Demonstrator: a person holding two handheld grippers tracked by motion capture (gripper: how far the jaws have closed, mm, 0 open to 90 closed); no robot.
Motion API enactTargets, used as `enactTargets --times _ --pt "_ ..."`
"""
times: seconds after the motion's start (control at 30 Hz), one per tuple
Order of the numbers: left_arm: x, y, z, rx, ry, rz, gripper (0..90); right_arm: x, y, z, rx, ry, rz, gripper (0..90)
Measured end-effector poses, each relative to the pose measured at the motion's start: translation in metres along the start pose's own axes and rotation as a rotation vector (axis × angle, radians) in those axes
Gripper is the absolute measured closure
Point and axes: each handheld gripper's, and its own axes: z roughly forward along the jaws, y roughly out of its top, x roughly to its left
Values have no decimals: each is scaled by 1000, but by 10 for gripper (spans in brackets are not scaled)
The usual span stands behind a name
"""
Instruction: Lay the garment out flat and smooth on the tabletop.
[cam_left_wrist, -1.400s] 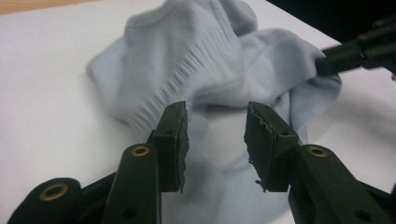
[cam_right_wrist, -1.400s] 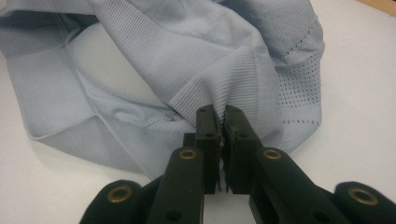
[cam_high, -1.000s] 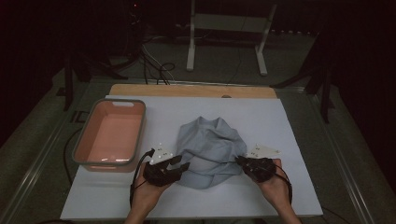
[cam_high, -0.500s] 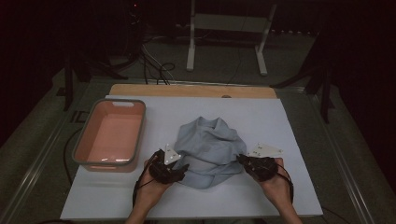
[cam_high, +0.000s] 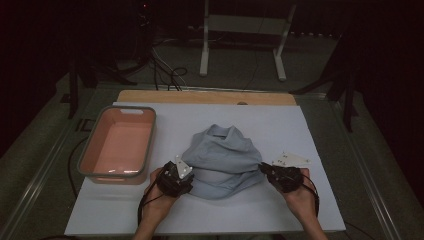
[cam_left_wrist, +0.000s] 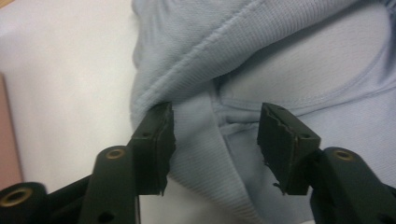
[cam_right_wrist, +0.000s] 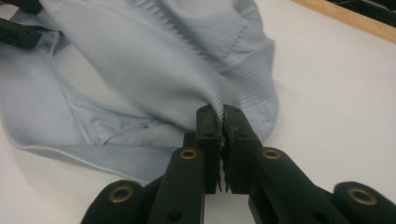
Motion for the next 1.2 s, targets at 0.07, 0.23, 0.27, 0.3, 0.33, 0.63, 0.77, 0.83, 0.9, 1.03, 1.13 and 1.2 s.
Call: enactTargets --times 0.07,0.23,0.27,0.3,0.33,0.63,0.77,0.83,0.9,1.03,1.13,1.2 --pt "1 -1 -1 5 11 15 546 -2 0 -1 -2 -10 4 861" --pt "7 -4 -3 24 12 20 729 -4 -1 -2 1 -22 0 862" --pt "9 -5 -4 27 4 13 782 -4 -1 -2 1 -29 2 862" --pt "11 -6 -6 27 -8 8 818 -5 -1 -2 1 -33 3 862" --pt "13 -6 -8 23 -18 1 860 -6 -1 -3 1 -36 6 862" --pt "18 -10 -38 -75 -95 -32 892 -16 -4 -8 0 -59 35 862" --pt "18 -14 -49 -112 -109 -51 897 -19 -6 -10 0 -57 48 862" --pt "19 -15 -54 -132 -126 -68 898 -18 -7 -11 2 -59 42 861" --pt "18 -13 -60 -152 -135 -76 898 -18 -7 -14 1 -56 38 860" --pt "17 -11 -65 -175 -144 -85 898 -18 -6 -25 -17 -33 57 860" --pt "18 -10 -67 -190 -161 -99 897 -16 -8 -35 -22 -25 55 859" --pt "17 -7 -67 -192 -167 -100 897 -15 -9 -42 -29 -26 49 859"
